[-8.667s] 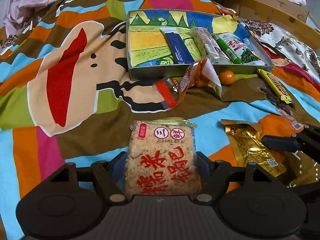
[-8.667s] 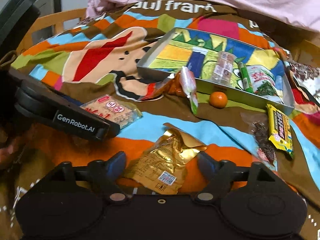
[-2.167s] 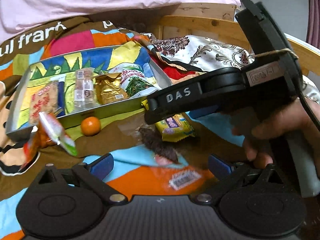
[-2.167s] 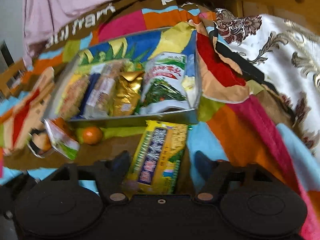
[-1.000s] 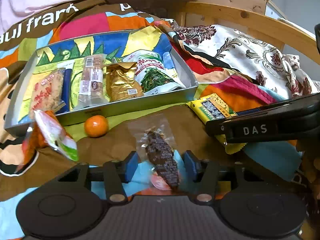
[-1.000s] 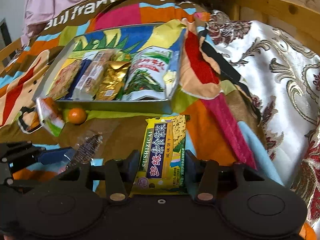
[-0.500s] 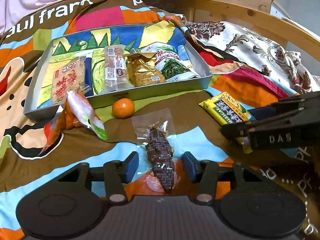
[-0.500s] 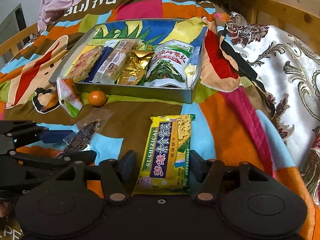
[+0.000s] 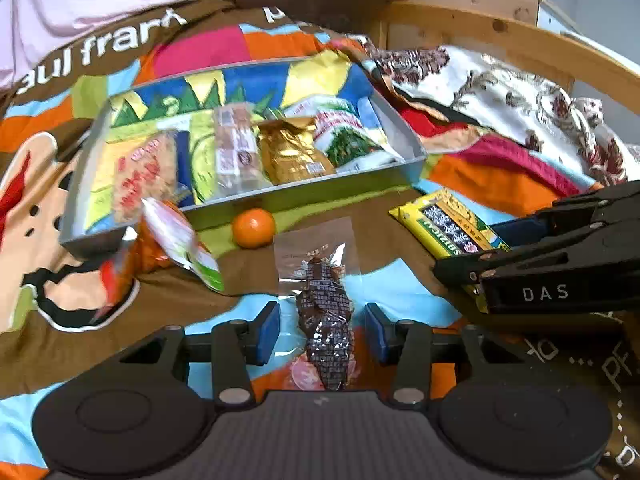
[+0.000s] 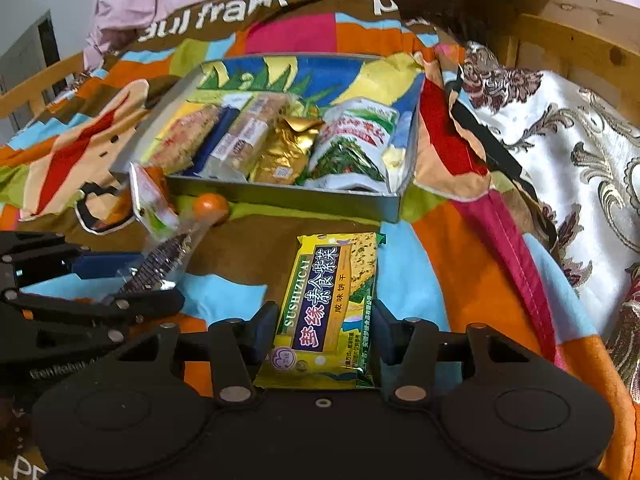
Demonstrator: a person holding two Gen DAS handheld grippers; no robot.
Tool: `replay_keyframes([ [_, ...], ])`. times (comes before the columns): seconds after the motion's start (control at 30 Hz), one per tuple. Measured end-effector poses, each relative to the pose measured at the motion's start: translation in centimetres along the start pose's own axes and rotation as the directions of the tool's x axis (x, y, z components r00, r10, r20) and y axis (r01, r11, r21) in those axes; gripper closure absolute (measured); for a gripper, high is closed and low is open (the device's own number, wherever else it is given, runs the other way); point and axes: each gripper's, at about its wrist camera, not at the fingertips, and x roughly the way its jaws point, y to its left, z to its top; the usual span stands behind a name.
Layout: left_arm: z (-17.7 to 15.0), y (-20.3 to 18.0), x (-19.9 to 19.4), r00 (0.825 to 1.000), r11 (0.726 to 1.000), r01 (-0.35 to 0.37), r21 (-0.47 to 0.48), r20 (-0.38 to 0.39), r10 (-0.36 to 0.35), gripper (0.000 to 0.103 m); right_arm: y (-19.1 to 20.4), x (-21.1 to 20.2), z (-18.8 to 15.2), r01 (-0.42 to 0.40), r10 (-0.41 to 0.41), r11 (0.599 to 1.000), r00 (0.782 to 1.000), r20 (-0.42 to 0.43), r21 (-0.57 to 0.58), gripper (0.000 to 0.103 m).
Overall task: Organize snacks
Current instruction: 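Carry the chocolate stick and yellow biscuit pack into the tray with both tools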
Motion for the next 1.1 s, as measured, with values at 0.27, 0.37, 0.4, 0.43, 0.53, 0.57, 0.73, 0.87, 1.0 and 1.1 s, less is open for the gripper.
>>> replay_keyframes([
  [0.27,1.1,1.2,-3.1,0.996,0.999,-0.023,-0.035,0.084,0.026,0.054,1.8,-1.7,0.2,-0.019,0.021,0.999,0.996,0.089,-0.026,0.052],
  [0.37,1.9,1.9,-4.0,0.992,0.997,-0.031,-0.064,0.122,0.038,0.054,2.0,-2.3,0.7,-0.007,0.011,1.000,0.987,0.158,-0.029,0.052],
  [0.4,2.3,2.1,-4.2,0.990,0.996,-0.036,-0.075,0.135,0.046,0.054,2.0,-2.4,1.0,0.000,0.005,1.000,0.983,0.184,-0.029,0.052],
  [0.43,2.7,2.4,-4.4,0.988,0.995,-0.041,-0.087,0.147,0.053,0.054,2.0,-2.4,1.3,0.011,-0.005,0.999,0.978,0.209,-0.030,0.052],
  [0.53,4.1,3.5,-4.5,0.981,0.991,-0.054,-0.123,0.181,0.076,0.054,1.9,-1.9,2.7,0.053,-0.040,0.998,0.954,0.297,-0.036,0.052],
  [0.57,4.6,3.9,-4.4,0.978,0.989,-0.061,-0.132,0.191,0.086,0.054,1.6,-1.6,3.3,0.058,-0.048,0.998,0.943,0.329,-0.022,0.052],
  [0.73,7.6,5.8,-3.0,0.963,0.977,-0.086,-0.194,0.237,0.132,0.054,-0.4,0.6,5.5,0.051,-0.078,0.996,0.908,0.411,0.076,0.052],
  [0.87,9.9,6.3,-0.9,0.955,0.971,-0.097,-0.218,0.255,0.152,0.054,-2.1,2.6,7.5,0.020,-0.072,0.992,0.897,0.436,0.123,0.052],
  [1.0,11.8,6.5,1.5,0.954,0.971,-0.124,-0.205,0.246,0.174,0.054,-3.6,5.1,8.7,-0.014,-0.052,0.988,0.907,0.418,0.152,0.052],
  [1.1,12.8,6.8,4.0,0.959,0.967,-0.161,-0.196,0.201,0.200,0.054,-4.6,6.9,9.1,-0.024,-0.052,0.983,0.917,0.396,0.184,0.052],
])
